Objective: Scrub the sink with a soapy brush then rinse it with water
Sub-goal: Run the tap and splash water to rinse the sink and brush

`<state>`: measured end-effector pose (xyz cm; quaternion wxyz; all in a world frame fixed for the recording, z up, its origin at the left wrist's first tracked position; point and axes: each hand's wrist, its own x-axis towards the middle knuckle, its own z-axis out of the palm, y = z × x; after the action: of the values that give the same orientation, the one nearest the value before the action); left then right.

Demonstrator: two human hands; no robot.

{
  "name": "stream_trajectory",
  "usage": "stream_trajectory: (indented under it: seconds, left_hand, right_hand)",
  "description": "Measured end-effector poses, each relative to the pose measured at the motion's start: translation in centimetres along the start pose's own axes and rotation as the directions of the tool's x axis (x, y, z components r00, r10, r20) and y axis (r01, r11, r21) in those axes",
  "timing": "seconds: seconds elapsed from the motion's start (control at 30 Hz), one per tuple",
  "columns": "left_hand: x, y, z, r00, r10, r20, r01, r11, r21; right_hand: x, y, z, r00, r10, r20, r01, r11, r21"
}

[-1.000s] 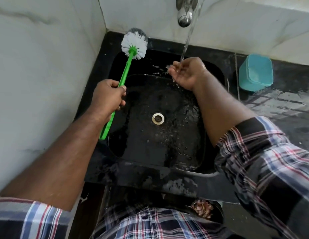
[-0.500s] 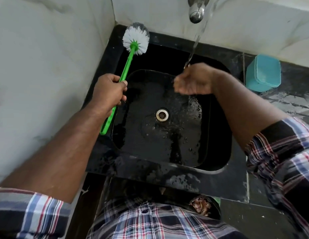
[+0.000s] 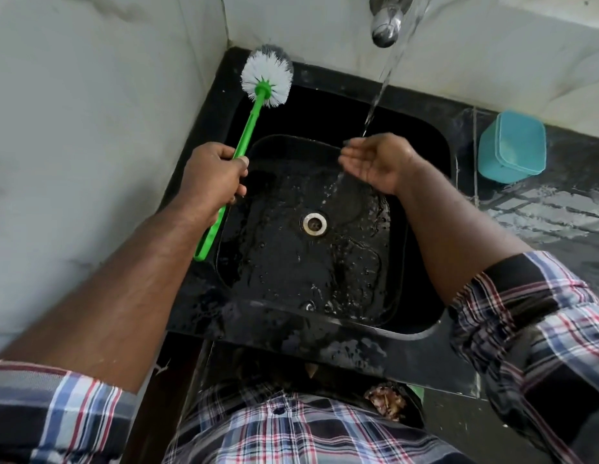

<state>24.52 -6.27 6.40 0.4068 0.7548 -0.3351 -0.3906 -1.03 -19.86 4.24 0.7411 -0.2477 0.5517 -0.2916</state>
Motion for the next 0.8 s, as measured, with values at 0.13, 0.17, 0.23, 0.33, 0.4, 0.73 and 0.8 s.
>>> stream_trajectory:
  seconds: [0.13, 0.17, 0.23, 0.33, 0.4, 0.73, 0.8]
  left_hand:
    - [-0.1, 0.2, 0.0, 1.0, 0.006, -0.006, -0.006, 1.0, 0.004]
    - [-0.2, 0.2, 0.0, 1.0, 0.005, -0.005, -0.005, 1.0, 0.001]
    - [-0.2, 0.3, -0.1, 1.0, 0.002, -0.007, -0.002, 1.0, -0.004]
    - [-0.4, 0.3, -0.2, 1.0, -0.001, -0.01, 0.001, 1.0, 0.003]
    - [-0.4, 0.3, -0.3, 1.0, 0.002, -0.015, -0.002, 1.0, 0.003]
    - [-0.3, 0.6, -0.9, 0.999, 0.013, -0.036, -0.013, 1.0, 0.013]
    - [-0.2, 0.4, -1.0, 0.999, 0.01, -0.05, -0.009, 1.0, 0.014]
  right_hand:
    - [0.4, -2.0, 1.1, 0.996, -0.067, -0.058, 0.086, 0.89, 0.447]
    - [0.4, -2.3, 1.3, 0.995, -0.07, -0.075, 0.098, 0.862, 0.498]
    - [0.4, -2.8, 1.7, 0.995, -0.071, -0.071, 0.099, 0.824, 0.559]
    - [0.1, -3.4, 2.0, 0.993, -0.116, -0.002, 0.094, 0.79, 0.606]
    - [-0.4, -3.9, 2.0, 0.989, -0.142, 0.045, 0.09, 0.808, 0.583]
    - [-6.4, 1.4, 3.7, 0.908, 0.202, 0.366, -0.019, 0.895, -0.446]
    - [-5.5, 0.9, 3.1, 0.977, 0.054, 0.207, 0.033, 0.918, -0.396]
